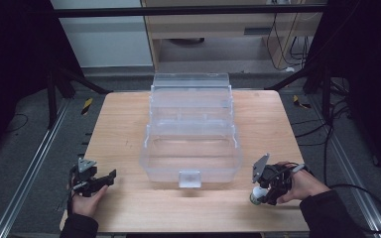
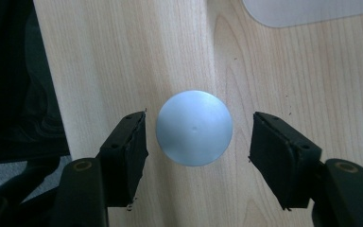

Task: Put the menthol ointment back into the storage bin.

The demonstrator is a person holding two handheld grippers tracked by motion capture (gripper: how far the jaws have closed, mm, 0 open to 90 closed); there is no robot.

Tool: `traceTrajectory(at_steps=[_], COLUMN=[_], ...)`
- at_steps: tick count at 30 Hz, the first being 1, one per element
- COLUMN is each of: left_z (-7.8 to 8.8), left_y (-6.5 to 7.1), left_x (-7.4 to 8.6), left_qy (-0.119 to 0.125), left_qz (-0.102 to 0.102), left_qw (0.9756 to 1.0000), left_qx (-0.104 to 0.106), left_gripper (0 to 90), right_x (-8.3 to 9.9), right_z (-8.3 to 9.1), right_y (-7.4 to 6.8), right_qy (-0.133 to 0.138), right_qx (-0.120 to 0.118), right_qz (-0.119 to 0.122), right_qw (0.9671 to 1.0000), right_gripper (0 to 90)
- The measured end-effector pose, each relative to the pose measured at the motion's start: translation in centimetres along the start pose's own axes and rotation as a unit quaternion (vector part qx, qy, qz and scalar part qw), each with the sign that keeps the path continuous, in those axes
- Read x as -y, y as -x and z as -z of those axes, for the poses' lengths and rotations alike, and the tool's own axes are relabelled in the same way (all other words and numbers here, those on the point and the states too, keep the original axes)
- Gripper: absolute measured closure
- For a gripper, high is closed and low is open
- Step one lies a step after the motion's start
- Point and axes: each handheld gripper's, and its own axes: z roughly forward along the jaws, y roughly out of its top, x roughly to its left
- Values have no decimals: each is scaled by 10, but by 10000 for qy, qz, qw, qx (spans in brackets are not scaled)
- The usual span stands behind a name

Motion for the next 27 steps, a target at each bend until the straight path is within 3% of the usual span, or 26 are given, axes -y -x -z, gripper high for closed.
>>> traceTrajectory(at_steps=[15, 27], left_z=[0, 0], left_y=[0, 0], left_x=[0, 0], left_qy=[-6, -28], left_qz=[-4, -5], left_qw=[10000, 10000], left_qx=[-12, -17], left_gripper=[232, 233], right_x=[-7, -10], right_z=[-16, -19], right_y=[0, 2], right_qy=[-323, -438], right_qx=[-135, -194], right_qz=[116, 22], right_qw=[9993, 9989], right_gripper=[444, 499])
